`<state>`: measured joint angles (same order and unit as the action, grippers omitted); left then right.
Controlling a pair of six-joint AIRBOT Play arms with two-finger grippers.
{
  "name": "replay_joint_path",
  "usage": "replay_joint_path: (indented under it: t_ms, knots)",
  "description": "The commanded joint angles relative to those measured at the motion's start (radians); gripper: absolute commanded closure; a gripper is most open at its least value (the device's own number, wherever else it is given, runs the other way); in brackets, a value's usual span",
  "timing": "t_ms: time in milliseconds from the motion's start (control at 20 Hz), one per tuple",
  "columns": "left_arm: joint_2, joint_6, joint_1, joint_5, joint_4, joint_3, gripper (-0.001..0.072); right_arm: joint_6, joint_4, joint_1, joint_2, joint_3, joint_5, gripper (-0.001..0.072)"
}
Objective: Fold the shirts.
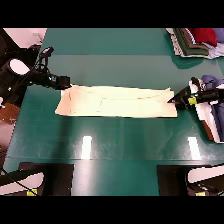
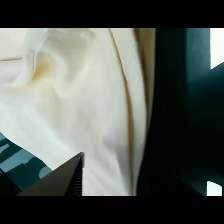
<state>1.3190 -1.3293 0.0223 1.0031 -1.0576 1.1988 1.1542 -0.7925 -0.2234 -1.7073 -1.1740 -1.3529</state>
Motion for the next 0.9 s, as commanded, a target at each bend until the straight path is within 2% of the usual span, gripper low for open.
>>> replay_joint_path:
  t_ms: [0,50,250,400,550,700,850]
  knots:
    - [0.000,-0.011,0.014,-0.002,0.002,0.001,0.0676,-0.042,0.008,0.040,-0.010,0.003,0.014,0.0634]
    - [0.000,-0.030,0.032,-0.022,0.002,0.001,0.0677,-0.053,0.009,0.043,-0.005,0.003,0.013,0.0703]
    - [0.006,-0.034,0.146,-0.156,0.011,0.007,0.0677,-0.032,0.015,0.043,0.091,-0.025,0.000,0.0703]
    - [0.114,-0.033,0.211,-0.143,0.073,0.097,0.0677,0.037,0.015,0.069,0.200,-0.141,-0.044,0.0704]
    - [0.289,-0.032,0.297,-0.075,0.140,0.251,0.0677,0.122,0.015,0.140,0.270,-0.282,-0.059,0.0704]
    - [0.447,-0.032,0.409,-0.062,0.159,0.388,0.0677,0.190,0.016,0.232,0.274,-0.423,-0.079,0.0704]
    - [0.566,-0.032,0.510,-0.058,0.181,0.482,0.0677,0.214,0.015,0.333,0.255,-0.552,-0.080,0.0704]
